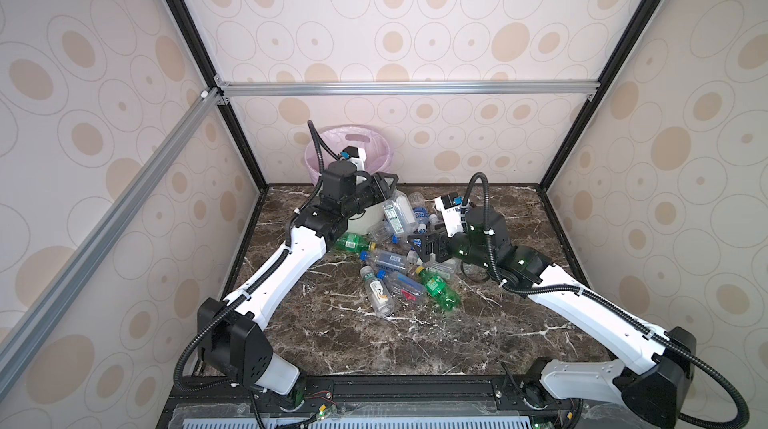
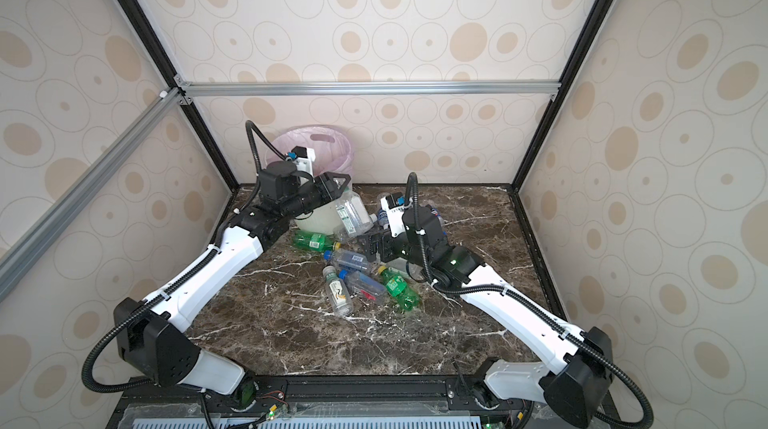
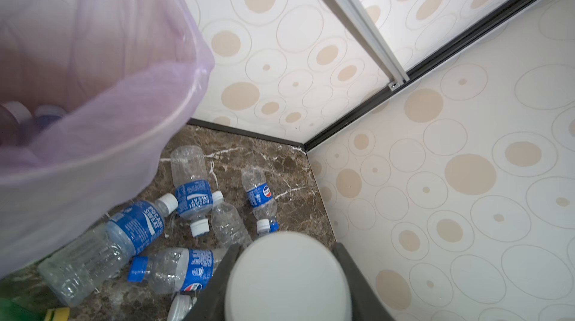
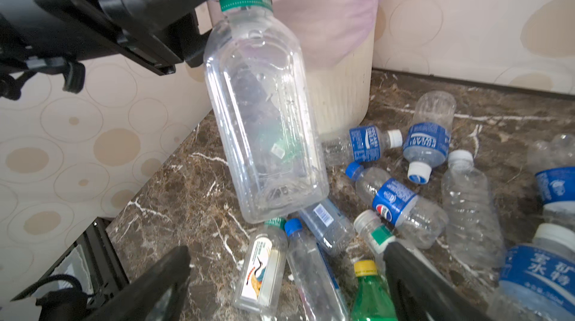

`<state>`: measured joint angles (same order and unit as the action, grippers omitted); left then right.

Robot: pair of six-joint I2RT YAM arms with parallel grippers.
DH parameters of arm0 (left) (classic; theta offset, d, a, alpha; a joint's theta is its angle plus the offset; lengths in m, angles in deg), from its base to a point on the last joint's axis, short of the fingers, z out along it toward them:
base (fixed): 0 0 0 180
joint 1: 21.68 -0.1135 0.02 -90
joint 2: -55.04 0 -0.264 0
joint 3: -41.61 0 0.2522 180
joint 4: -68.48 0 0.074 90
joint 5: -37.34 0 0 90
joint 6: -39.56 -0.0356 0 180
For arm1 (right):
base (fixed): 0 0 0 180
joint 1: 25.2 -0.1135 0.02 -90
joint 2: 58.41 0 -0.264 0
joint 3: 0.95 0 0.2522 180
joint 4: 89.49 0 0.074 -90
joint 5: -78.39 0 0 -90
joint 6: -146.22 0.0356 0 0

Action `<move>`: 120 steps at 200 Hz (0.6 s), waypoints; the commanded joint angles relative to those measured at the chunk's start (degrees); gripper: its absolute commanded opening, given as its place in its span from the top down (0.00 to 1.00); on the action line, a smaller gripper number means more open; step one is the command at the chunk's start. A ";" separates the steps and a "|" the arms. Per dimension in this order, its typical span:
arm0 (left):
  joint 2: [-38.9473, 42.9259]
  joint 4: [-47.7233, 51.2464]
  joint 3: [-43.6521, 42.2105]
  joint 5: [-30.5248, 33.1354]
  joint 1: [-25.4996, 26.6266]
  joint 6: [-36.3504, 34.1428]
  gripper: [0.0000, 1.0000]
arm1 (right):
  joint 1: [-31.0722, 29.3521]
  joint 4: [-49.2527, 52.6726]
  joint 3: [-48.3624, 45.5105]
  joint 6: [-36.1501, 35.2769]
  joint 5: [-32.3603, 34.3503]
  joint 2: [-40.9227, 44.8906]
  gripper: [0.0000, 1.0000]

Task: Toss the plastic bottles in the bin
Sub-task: 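Lift the bottle with left gripper toward the bin while right gripper opens, then carry the bottle over the pink-lined bin with left gripper while right gripper rises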

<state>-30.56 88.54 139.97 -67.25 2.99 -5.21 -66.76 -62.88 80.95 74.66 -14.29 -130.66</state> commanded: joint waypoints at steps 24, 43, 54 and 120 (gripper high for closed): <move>-2.54 8.00 17.77 9.51 -3.28 -10.40 0.63 | -0.32 1.05 12.01 -2.45 2.84 -7.70 0.00; -5.12 10.09 25.75 13.02 -4.11 -15.01 0.62 | -0.28 2.71 18.80 -3.10 2.44 -11.67 0.00; -6.71 11.27 30.81 15.12 -4.44 -17.57 0.62 | -0.34 2.85 21.80 -3.16 2.11 -13.28 0.00; -11.62 10.26 46.69 25.14 -6.90 -27.01 0.64 | -0.23 2.30 25.45 -2.60 2.21 -14.99 0.00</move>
<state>-41.93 99.63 184.91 -46.92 -1.82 -27.44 -66.76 -61.20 106.00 72.63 -12.85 -145.94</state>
